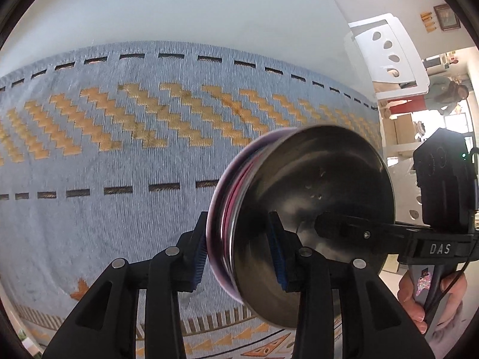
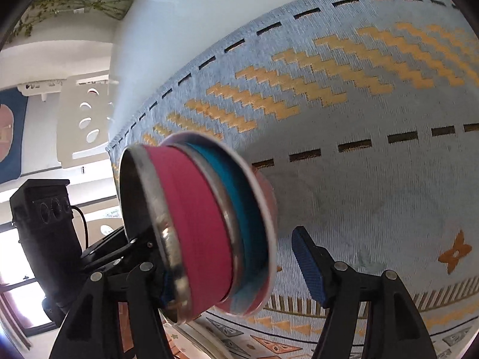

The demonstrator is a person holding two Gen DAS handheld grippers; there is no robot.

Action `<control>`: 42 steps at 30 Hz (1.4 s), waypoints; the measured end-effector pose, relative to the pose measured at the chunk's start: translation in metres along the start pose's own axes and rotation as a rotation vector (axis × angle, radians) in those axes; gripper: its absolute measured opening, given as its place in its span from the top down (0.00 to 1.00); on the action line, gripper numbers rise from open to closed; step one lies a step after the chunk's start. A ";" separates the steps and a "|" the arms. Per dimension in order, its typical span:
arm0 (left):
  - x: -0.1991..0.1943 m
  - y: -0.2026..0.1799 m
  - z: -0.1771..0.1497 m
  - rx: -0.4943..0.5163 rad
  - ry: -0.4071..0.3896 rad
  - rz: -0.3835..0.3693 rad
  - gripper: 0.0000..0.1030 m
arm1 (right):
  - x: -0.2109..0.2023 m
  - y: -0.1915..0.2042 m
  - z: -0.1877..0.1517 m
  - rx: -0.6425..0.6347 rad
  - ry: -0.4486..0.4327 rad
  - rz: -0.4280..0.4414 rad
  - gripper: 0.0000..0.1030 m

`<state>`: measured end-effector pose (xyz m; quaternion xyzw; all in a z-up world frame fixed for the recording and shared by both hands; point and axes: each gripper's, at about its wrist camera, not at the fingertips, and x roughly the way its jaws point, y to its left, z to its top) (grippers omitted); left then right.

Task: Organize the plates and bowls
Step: 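Lift the stacked bowls together with both grippers, then carry the nested bowls with both grippers over the hexagonal plate stack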

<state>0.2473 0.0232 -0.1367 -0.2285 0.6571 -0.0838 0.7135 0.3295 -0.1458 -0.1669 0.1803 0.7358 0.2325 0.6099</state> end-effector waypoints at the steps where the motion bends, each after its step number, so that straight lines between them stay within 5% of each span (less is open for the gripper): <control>1: 0.001 0.001 0.002 -0.004 -0.002 -0.011 0.66 | 0.000 -0.002 0.001 0.002 -0.001 0.001 0.36; 7: 0.005 0.005 0.007 -0.010 -0.001 -0.049 0.64 | 0.003 -0.003 0.004 0.015 0.009 0.077 0.39; 21: 0.006 -0.016 0.009 0.100 0.004 0.027 0.64 | 0.013 0.023 0.004 -0.083 0.006 -0.047 0.42; 42: -0.013 -0.020 0.001 0.130 -0.023 0.036 0.63 | 0.001 0.035 -0.008 -0.089 -0.014 -0.049 0.42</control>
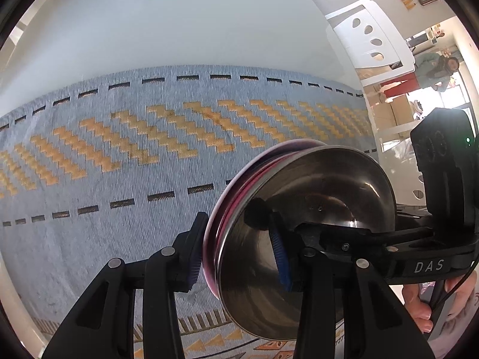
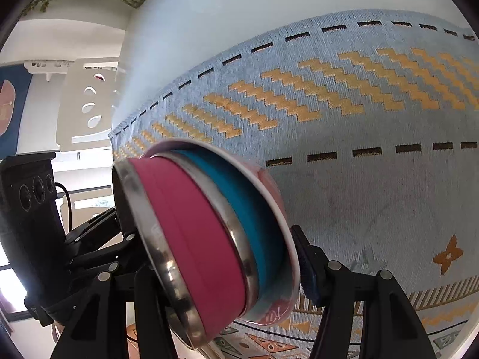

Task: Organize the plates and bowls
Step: 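Carry the nested bowls with both grippers over the hexagonal plate stack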

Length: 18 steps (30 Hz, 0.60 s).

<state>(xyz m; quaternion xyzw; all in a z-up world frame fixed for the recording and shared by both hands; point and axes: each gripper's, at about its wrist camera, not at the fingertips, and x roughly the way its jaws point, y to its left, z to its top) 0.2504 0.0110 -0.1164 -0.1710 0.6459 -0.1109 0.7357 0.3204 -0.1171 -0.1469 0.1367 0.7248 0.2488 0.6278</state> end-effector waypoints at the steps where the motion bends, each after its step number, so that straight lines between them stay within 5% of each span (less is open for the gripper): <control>1: 0.000 0.002 -0.002 -0.002 0.001 -0.006 0.63 | 0.000 0.000 -0.001 0.003 -0.002 0.002 0.42; 18: -0.009 0.001 -0.015 0.010 0.008 0.007 0.63 | 0.000 0.002 -0.020 0.028 0.004 0.006 0.42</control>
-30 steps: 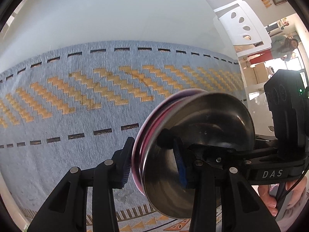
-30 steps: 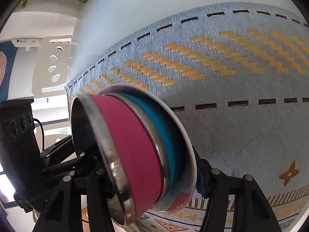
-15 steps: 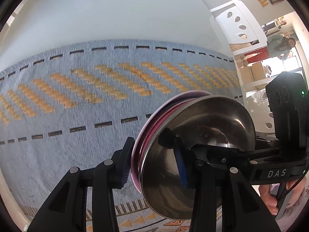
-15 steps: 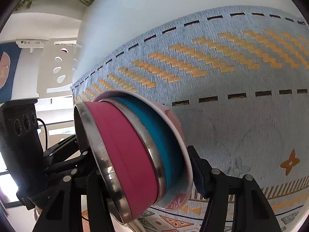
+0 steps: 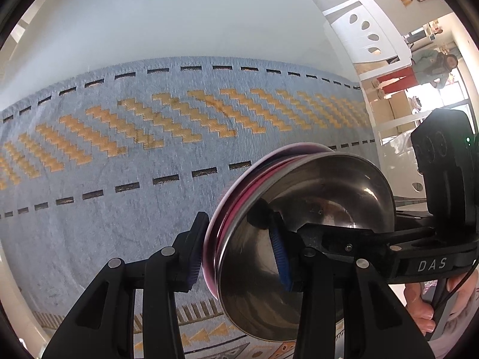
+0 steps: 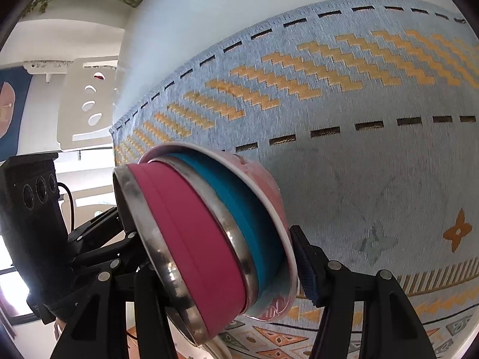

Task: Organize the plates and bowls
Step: 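Carry the nested bowls with both grippers over the hexagonal plate stack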

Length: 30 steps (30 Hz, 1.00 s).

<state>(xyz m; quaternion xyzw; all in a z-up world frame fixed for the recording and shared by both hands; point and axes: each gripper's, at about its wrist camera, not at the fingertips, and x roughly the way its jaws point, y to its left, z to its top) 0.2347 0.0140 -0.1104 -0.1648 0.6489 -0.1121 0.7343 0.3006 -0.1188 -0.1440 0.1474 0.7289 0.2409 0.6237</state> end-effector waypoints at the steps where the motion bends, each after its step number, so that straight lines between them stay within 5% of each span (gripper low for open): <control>1: -0.002 0.000 -0.001 -0.001 -0.001 0.003 0.63 | -0.001 0.001 0.000 0.007 0.000 0.004 0.42; 30: -0.077 0.062 -0.062 -0.023 -0.035 0.060 0.63 | 0.025 0.095 -0.053 -0.034 0.043 0.024 0.42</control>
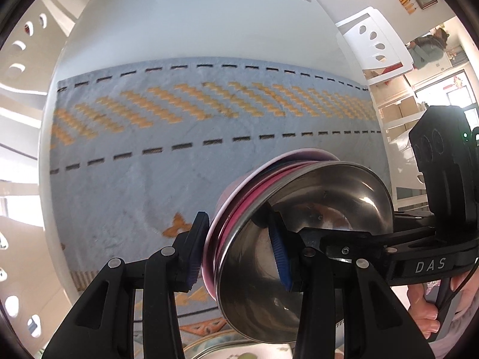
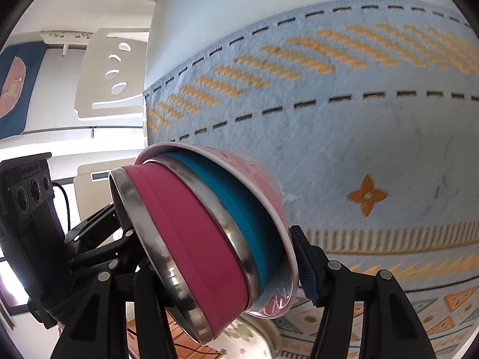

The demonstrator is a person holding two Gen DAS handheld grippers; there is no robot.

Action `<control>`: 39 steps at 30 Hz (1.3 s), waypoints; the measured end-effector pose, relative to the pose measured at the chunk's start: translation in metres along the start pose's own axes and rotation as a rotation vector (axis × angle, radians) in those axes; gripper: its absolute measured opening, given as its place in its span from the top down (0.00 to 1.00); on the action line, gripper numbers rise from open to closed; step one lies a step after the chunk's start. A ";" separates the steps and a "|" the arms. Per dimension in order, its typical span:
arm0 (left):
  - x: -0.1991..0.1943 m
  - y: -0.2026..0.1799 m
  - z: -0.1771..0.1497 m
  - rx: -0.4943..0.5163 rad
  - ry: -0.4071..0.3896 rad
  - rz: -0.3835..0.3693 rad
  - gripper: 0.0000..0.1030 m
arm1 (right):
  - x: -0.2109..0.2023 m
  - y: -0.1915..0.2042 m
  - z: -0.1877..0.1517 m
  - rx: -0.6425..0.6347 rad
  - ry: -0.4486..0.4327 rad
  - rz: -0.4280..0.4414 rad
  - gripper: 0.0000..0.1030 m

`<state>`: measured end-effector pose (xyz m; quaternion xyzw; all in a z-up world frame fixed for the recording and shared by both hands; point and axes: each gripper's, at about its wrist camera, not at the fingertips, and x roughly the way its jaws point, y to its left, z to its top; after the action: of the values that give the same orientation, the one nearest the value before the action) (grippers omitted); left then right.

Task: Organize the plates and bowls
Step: 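Carry the nested bowls with both grippers over the hexagonal plate stack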

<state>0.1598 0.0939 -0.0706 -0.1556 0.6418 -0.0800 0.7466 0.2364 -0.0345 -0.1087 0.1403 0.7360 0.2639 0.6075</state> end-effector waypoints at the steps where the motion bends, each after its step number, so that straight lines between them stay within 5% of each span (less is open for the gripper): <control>1: -0.001 0.003 -0.003 -0.003 0.002 0.000 0.63 | 0.002 0.002 -0.002 0.003 0.001 0.003 0.42; 19: -0.029 0.021 -0.057 0.010 0.006 0.022 0.63 | 0.024 0.034 -0.056 0.035 0.017 0.023 0.42; 39: -0.049 0.029 -0.170 -0.141 -0.014 0.062 0.63 | 0.054 0.046 -0.139 -0.050 0.138 0.003 0.42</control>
<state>-0.0177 0.1146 -0.0567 -0.1885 0.6452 -0.0101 0.7403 0.0851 0.0014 -0.1099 0.1077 0.7691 0.2919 0.5583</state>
